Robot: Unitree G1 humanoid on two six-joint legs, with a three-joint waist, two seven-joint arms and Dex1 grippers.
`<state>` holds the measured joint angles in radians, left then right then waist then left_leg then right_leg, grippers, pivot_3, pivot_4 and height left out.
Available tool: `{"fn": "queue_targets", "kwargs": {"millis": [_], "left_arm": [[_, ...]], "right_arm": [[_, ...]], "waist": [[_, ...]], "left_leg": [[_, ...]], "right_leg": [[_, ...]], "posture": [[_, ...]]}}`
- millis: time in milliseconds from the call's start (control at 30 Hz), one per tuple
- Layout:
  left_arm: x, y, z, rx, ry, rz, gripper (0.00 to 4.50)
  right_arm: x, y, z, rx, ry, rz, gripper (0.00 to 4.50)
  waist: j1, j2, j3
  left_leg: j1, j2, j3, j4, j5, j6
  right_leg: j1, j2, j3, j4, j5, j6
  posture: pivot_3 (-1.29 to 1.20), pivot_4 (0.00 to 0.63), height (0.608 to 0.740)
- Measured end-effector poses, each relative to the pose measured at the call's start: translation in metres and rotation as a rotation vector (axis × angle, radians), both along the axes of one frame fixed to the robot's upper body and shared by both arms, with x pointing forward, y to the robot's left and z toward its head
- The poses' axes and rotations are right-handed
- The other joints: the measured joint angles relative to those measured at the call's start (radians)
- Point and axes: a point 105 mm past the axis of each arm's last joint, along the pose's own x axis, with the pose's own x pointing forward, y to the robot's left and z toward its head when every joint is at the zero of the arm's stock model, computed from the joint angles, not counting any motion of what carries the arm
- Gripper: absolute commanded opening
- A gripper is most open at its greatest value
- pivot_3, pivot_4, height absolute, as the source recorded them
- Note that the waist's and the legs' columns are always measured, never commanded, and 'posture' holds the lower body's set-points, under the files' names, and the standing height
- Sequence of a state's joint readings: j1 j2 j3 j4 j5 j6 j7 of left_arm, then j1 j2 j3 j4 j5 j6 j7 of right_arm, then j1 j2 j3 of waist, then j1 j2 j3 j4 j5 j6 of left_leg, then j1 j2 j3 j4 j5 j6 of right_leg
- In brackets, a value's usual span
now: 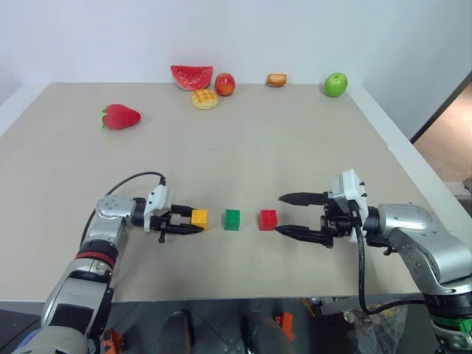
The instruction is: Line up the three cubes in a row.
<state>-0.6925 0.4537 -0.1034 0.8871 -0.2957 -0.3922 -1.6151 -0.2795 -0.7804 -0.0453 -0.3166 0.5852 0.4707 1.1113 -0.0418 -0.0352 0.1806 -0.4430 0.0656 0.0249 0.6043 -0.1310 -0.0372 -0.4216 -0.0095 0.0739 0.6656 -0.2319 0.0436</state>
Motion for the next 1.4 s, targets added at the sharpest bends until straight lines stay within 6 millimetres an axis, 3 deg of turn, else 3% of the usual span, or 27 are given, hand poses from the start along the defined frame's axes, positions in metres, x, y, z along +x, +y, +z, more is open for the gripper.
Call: {"fn": "queue_targets", "kwargs": {"millis": [1133, 1167, 1233, 1400], "left_arm": [[0.0010, 0.0061, 0.0046, 0.026, 0.015, 0.008, 1.33], [0.0009, 0.0061, 0.0050, 0.027, 0.007, 0.007, 2.13], [0.0009, 0.0062, 0.0050, 0.030, -0.001, 0.005, 2.58], [0.0056, 0.0055, 0.0076, 0.010, -0.044, 0.045, 4.38]], "right_arm": [[0.0055, 0.0012, -0.0009, 0.012, -0.019, -0.022, 3.63], [0.0055, 0.0013, -0.0008, 0.012, -0.019, -0.022, 3.63], [0.0056, 0.0014, -0.0007, 0.013, -0.020, -0.023, 3.63], [0.0060, 0.0014, -0.0006, 0.014, -0.021, -0.027, 3.63]], "waist": [[-0.001, 0.000, 0.000], [-0.001, 0.000, 0.000], [-0.001, 0.000, 0.000], [-0.001, 0.000, 0.000]], "left_leg": [[-0.001, 0.000, 0.000, 0.000, 0.000, 0.000], [-0.001, 0.000, 0.000, 0.000, 0.000, 0.000], [-0.001, 0.000, 0.000, 0.000, 0.000, 0.000], [-0.001, 0.000, 0.000, 0.000, 0.000, 0.000]], "right_leg": [[-0.001, 0.000, 0.000, 0.000, 0.000, 0.000], [-0.001, 0.000, 0.000, 0.000, 0.000, 0.000], [-0.001, 0.000, 0.000, 0.000, 0.000, 0.000], [-0.001, 0.000, 0.000, 0.000, 0.000, 0.000]], "posture": [[0.00, 0.150, 0.740], [0.00, 0.150, 0.740], [0.00, 0.150, 0.740], [0.00, 0.150, 0.740]]}}
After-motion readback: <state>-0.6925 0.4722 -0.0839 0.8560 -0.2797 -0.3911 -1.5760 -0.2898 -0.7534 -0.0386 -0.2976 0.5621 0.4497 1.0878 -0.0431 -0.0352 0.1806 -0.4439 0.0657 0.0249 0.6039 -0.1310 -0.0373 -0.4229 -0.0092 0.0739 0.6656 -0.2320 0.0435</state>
